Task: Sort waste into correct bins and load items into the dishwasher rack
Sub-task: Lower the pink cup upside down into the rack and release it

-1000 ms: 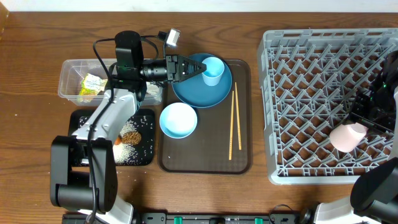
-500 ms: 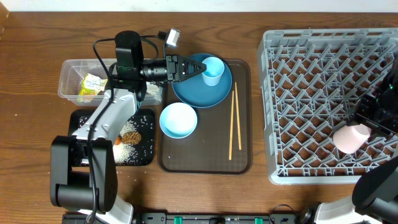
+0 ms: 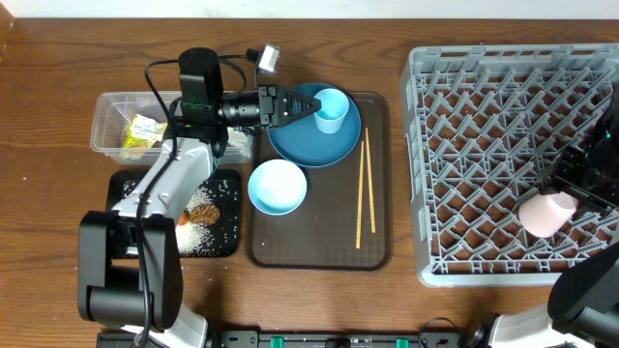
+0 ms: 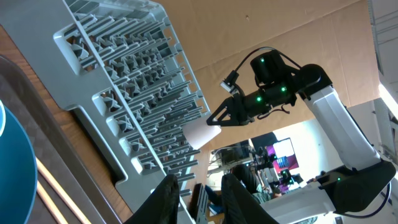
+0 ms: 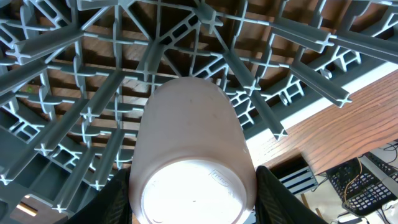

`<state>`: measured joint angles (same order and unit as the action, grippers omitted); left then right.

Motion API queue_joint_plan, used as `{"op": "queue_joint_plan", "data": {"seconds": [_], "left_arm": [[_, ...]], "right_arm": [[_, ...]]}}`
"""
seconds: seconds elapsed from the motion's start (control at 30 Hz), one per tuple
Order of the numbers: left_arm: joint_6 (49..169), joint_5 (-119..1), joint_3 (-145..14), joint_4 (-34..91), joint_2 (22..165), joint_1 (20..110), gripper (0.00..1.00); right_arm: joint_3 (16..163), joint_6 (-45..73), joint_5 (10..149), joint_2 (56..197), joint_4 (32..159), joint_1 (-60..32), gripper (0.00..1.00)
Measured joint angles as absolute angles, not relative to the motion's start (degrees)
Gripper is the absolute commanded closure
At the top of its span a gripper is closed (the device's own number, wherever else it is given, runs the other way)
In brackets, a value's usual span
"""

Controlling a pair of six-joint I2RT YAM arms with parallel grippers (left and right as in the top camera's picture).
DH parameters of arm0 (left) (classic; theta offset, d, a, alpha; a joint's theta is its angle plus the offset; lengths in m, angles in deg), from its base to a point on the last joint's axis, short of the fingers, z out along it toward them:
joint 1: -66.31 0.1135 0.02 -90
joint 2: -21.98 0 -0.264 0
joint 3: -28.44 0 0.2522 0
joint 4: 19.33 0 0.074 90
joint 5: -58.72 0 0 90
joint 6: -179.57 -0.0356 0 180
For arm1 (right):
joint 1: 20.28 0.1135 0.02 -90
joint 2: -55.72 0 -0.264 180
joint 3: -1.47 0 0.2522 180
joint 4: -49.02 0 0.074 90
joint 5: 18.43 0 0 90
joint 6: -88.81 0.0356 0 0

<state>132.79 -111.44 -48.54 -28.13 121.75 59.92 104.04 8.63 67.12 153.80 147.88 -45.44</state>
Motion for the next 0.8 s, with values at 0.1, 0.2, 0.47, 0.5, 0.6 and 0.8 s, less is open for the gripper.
{"op": "queue_joint_plan", "data": {"seconds": [0.1, 0.2, 0.47, 0.5, 0.6, 0.8], "left_arm": [[132.8, -111.4, -48.5, -28.1, 121.7, 59.9, 0.75], [132.8, -111.4, -48.5, -28.1, 121.7, 59.9, 0.76], [132.8, -111.4, -48.5, -28.1, 121.7, 59.9, 0.75], [132.8, -111.4, -48.5, -28.1, 121.7, 59.9, 0.75], [132.8, -111.4, -48.5, -28.1, 121.7, 59.9, 0.76], [132.8, -111.4, -48.5, -28.1, 121.7, 59.9, 0.75]], "right_arm": [[104.0, 8.6, 67.2, 153.8, 148.2, -45.4, 0.55], [104.0, 8.6, 67.2, 153.8, 148.7, -45.4, 0.54], [104.0, 8.6, 67.2, 153.8, 149.5, -45.4, 0.55], [104.0, 8.6, 67.2, 153.8, 149.5, -45.4, 0.56], [104.0, 8.6, 67.3, 153.8, 149.4, -45.4, 0.57], [104.0, 8.9, 67.3, 153.8, 150.2, -45.3, 0.47]]}}
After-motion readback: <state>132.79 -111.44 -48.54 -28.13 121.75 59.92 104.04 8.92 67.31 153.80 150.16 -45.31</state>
